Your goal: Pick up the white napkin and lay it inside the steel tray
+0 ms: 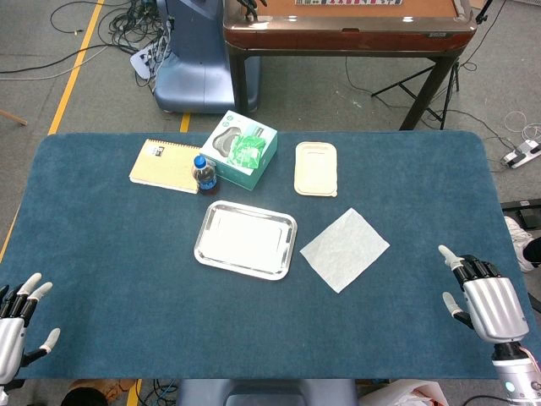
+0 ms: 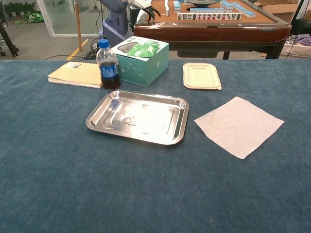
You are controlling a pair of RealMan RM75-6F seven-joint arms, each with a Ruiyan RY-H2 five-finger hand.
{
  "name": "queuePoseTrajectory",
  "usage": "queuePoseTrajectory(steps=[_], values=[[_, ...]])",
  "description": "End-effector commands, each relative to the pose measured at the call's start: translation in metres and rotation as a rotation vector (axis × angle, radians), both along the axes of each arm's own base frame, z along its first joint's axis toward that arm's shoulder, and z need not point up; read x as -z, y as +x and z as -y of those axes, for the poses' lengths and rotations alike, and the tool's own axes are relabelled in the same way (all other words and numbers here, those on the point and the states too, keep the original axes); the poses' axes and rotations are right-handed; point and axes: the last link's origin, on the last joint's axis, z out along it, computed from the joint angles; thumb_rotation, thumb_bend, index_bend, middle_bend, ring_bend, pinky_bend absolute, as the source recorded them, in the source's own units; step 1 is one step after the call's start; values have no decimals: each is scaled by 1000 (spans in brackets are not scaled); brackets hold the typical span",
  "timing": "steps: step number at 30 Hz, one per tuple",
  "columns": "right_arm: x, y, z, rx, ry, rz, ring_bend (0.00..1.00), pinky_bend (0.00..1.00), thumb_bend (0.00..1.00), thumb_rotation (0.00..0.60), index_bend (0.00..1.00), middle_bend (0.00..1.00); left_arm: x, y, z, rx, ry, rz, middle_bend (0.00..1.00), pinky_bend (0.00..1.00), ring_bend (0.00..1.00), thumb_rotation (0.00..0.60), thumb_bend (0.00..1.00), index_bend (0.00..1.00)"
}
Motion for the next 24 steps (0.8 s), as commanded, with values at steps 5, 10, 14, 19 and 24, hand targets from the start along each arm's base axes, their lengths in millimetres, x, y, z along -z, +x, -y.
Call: queuePoseTrajectory(steps=[5, 10, 14, 19, 24], values=[[6, 4, 4, -33, 24, -29, 215, 319, 349, 600, 203, 311, 1, 2, 1, 6, 0, 2, 91, 0, 93, 600, 242, 174], [21, 10, 12, -63, 83, -56, 200, 305, 333, 600, 240, 311, 1, 2, 3, 7, -1, 2, 91, 0, 93, 600, 242, 174], [38, 15, 23, -84, 134, -61, 192, 305, 251, 600, 249, 311, 1, 0, 5, 0, 2, 6, 91, 0, 93, 600, 243, 173], [59, 23, 38, -118, 195, -81, 192, 305, 230, 600, 354, 311, -1, -1, 7, -3, 10, 7, 91, 0, 93, 600, 243, 174], [85, 34, 55, -147, 263, -83, 192, 305, 234, 600, 373, 311, 0, -1, 8, -5, 9, 10, 91, 0, 93, 600, 243, 174]])
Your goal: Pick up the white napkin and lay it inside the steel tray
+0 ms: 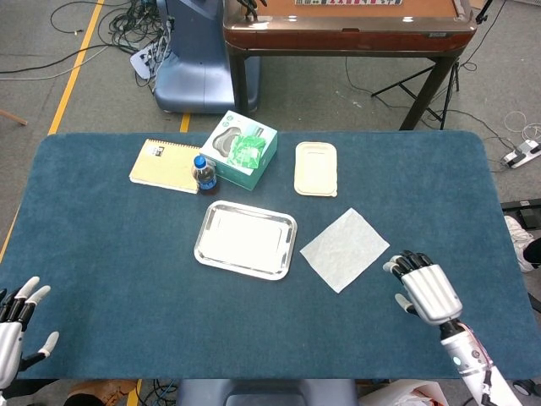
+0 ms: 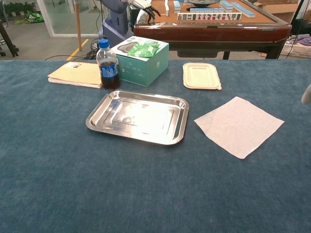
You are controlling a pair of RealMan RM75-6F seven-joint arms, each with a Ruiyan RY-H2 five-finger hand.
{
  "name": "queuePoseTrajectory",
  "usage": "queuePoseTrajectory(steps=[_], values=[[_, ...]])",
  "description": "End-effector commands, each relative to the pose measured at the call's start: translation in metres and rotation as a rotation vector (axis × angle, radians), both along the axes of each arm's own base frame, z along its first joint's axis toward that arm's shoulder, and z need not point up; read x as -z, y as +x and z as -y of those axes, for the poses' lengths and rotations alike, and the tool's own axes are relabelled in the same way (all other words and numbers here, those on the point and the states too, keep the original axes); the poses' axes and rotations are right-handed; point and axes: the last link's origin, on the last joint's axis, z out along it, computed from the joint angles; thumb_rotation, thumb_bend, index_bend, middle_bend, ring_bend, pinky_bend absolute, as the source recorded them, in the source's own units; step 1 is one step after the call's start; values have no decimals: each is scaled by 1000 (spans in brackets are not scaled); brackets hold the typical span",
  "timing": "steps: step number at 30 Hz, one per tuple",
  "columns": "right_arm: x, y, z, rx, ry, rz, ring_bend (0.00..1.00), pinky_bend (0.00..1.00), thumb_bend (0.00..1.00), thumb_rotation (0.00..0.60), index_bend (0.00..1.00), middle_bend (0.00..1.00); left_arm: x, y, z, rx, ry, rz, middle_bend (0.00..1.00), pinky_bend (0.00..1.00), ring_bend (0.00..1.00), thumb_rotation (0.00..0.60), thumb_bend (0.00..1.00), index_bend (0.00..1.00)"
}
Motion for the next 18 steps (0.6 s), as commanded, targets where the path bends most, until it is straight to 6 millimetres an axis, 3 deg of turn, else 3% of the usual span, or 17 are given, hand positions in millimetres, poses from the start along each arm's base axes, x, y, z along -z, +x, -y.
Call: queuePoseTrajectory(steps=[1, 10, 18], values=[[23, 9, 16, -22, 59, -5, 192, 305, 239, 600, 376, 311, 0, 0, 1, -1, 0, 2, 91, 0, 93, 600, 242, 174], [71, 18, 35, -45, 152, -31, 192, 305, 301, 600, 389, 313, -3, -3, 7, -16, 9, 1, 91, 0, 93, 600, 242, 174], [95, 19, 41, -55, 192, -60, 192, 305, 315, 600, 403, 315, -7, -6, 13, -31, 23, 0, 91, 0, 93, 600, 243, 174]])
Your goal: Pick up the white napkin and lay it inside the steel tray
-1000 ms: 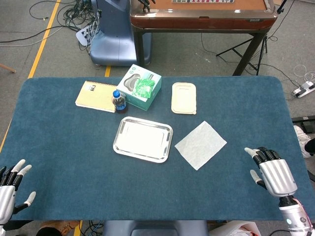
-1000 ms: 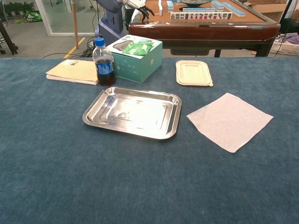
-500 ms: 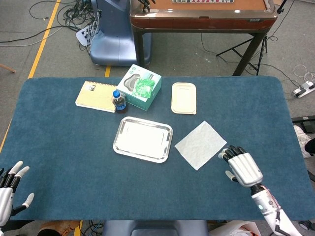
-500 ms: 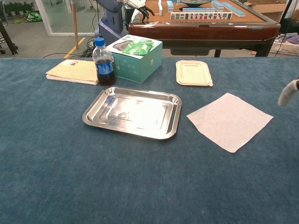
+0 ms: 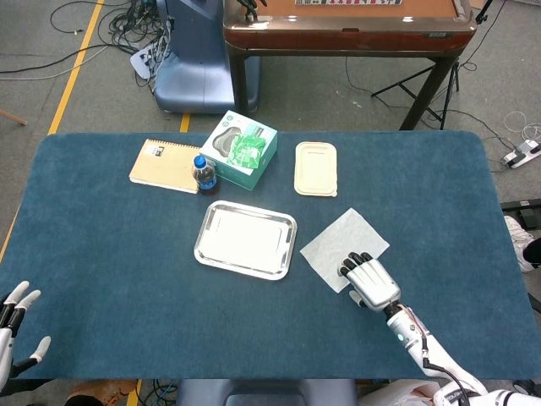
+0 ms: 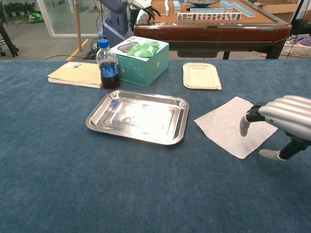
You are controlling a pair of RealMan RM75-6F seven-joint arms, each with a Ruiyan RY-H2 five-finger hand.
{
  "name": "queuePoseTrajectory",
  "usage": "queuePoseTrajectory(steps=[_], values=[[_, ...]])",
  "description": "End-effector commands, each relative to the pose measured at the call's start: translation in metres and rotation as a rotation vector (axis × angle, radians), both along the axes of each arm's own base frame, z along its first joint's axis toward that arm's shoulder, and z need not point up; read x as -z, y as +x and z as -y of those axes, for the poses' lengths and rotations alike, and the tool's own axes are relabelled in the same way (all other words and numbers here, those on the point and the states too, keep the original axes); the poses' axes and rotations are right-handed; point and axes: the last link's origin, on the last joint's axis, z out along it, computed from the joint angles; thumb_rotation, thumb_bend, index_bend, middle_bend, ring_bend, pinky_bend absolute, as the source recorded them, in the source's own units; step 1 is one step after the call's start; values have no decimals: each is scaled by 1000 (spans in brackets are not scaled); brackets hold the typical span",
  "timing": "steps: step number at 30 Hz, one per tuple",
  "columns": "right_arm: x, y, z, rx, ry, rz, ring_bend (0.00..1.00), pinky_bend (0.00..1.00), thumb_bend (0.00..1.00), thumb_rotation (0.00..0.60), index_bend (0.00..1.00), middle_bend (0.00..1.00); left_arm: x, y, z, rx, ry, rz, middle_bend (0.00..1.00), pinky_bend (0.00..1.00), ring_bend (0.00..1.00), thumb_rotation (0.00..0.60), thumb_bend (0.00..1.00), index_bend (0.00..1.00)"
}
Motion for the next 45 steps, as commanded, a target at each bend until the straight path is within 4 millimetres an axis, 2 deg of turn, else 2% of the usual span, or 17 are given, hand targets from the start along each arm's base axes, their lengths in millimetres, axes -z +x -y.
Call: queuePoseTrajectory(steps=[1, 14, 45], values=[[6, -2, 1, 5, 9, -6, 192, 305, 315, 600, 403, 316, 0, -2, 1, -8, -2, 1, 91, 0, 93, 600, 242, 174], [19, -8, 8, 12, -2, -9, 192, 305, 314, 600, 412, 318, 2, -4, 0, -8, -7, 3, 91, 0, 93, 600, 242, 174], [37, -2, 25, -8, 0, -2, 192, 305, 328, 600, 448, 334, 1, -5, 1, -15, -7, 0, 91, 0, 93, 600, 242, 174]])
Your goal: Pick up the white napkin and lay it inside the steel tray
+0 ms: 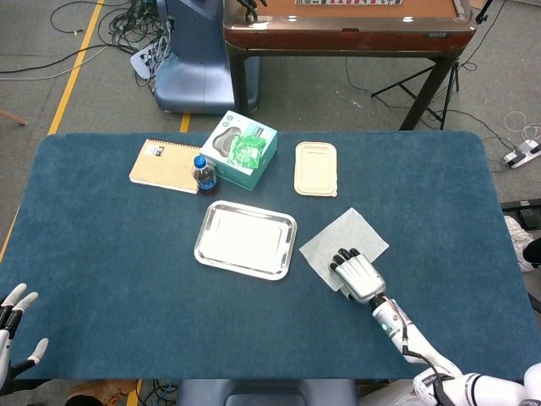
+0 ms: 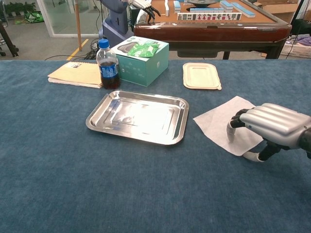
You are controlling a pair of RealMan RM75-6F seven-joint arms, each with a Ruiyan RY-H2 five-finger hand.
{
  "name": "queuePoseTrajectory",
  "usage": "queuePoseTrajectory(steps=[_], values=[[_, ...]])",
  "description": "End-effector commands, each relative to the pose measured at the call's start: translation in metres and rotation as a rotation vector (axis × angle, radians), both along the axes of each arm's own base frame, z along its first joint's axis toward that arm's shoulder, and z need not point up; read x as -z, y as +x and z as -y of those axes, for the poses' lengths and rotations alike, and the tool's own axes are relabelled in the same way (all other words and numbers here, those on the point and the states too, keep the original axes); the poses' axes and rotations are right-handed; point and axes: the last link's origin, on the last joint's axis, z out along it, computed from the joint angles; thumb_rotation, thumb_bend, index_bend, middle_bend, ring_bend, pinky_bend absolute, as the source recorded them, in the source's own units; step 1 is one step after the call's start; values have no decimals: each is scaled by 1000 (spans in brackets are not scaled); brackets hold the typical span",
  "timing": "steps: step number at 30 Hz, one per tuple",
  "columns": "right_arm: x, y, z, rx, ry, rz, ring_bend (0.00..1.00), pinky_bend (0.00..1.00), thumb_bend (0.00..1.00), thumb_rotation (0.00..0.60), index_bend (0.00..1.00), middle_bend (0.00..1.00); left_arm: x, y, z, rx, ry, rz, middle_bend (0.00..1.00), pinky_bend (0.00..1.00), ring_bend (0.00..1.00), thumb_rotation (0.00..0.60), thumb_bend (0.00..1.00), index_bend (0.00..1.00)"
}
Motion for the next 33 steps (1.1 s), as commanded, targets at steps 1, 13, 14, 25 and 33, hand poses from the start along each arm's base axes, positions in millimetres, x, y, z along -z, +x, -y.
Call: queuePoseTrajectory(steps=[1, 13, 14, 25, 33], values=[[2, 2, 2, -1, 1, 7, 192, 305, 337, 600, 451, 334, 0, 0, 0, -1, -1, -3, 91, 0, 93, 600, 242, 174], [2, 8, 12, -3, -11, 52, 191, 305, 406, 600, 471, 351, 1, -1, -1, -6, -3, -4, 91, 0, 93, 600, 243, 174], [1, 8, 12, -1, -10, 57, 191, 305, 406, 600, 477, 353, 2, -1, -2, -6, -3, -4, 91, 0, 93, 600, 243, 174], [-2, 10, 19, 6, -27, 91, 192, 305, 423, 600, 588, 388, 2, -1, -2, -10, -5, -8, 91, 0, 93, 600, 242, 174], [-15, 11, 28, 12, -66, 114, 205, 306, 438, 600, 652, 413, 3, 0, -3, -11, -7, -12, 91, 0, 93, 600, 242, 174]])
